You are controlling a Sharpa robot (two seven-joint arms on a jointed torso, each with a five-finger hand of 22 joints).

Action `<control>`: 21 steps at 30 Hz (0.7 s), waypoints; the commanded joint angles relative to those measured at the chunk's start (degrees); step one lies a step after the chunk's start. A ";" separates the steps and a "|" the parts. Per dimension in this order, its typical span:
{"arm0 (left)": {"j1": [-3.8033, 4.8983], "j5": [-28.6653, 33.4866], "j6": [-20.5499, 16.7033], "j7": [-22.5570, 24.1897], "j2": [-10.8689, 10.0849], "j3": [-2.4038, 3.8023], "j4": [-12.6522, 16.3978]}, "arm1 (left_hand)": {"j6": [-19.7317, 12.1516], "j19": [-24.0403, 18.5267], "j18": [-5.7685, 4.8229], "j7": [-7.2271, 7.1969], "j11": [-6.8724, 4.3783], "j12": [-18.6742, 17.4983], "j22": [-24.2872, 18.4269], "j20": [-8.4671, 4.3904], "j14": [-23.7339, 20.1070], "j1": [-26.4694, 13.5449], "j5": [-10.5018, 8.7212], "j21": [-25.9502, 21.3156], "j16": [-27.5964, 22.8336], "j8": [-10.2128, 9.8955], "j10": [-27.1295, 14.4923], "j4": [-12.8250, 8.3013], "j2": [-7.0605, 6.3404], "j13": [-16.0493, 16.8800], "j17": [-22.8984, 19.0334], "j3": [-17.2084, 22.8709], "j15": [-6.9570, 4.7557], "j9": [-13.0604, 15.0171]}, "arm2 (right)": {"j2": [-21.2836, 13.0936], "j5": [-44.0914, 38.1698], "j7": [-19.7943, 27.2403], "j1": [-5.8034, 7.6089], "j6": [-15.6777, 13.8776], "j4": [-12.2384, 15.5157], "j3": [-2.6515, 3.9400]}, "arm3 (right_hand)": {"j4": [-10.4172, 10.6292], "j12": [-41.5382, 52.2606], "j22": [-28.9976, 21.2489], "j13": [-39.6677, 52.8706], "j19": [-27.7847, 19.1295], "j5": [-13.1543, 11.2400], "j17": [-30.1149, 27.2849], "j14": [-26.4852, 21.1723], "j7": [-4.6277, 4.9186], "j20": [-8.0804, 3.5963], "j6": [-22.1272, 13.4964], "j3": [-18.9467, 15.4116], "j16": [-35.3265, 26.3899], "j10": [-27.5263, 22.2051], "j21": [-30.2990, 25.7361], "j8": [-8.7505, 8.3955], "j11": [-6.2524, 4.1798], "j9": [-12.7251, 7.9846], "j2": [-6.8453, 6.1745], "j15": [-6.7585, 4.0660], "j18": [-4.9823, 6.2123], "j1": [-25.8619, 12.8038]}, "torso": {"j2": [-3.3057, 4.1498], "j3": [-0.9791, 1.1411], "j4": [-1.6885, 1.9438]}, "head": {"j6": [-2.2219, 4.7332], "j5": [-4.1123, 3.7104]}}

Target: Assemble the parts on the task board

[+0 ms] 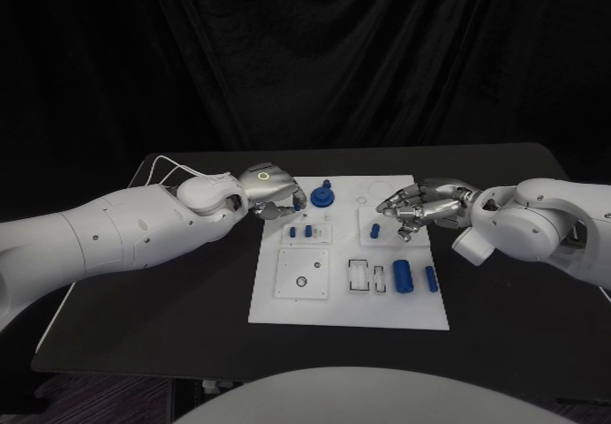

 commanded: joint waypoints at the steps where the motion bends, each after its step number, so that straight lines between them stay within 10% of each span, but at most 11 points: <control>1: -0.03 0.00 1.14 -0.69 0.34 0.05 -0.48 | 0.29 0.43 -0.91 0.14 0.13 -0.28 8.06 -0.09 -0.03 -0.65 -0.33 0.69 -0.33 -0.19 -0.21 0.09 -0.20 -0.01 -0.12 -0.15 0.28 -0.11 | 0.07 -0.08 0.13 -0.21 0.79 0.02 0.04 | 0.02 0.13 1.23 -0.05 0.31 0.16 -0.05 -0.12 0.02 0.24 0.48 0.36 -0.12 0.28 0.28 0.31 -0.12 -0.09 -0.14 0.07 0.61 0.13 | -0.07 -0.14 0.11 | 0.01 -0.13; 21: -0.72 0.00 2.49 0.31 2.58 0.05 -2.67 | 0.04 0.68 -1.05 0.20 0.19 -0.61 8.24 -0.04 -0.05 -1.43 -0.65 1.24 -0.56 -0.57 0.22 0.61 -0.34 -0.09 -0.37 -0.45 0.36 -0.27 | 0.31 -0.08 -0.05 -0.41 1.40 -0.14 0.04 | -0.09 0.05 1.22 -0.16 0.26 0.20 -0.28 -0.34 0.00 0.22 0.57 0.53 -0.24 0.18 0.29 0.35 -0.14 -0.20 -0.11 0.06 0.61 0.24 | 0.11 0.10 -0.25 | 0.01 -0.31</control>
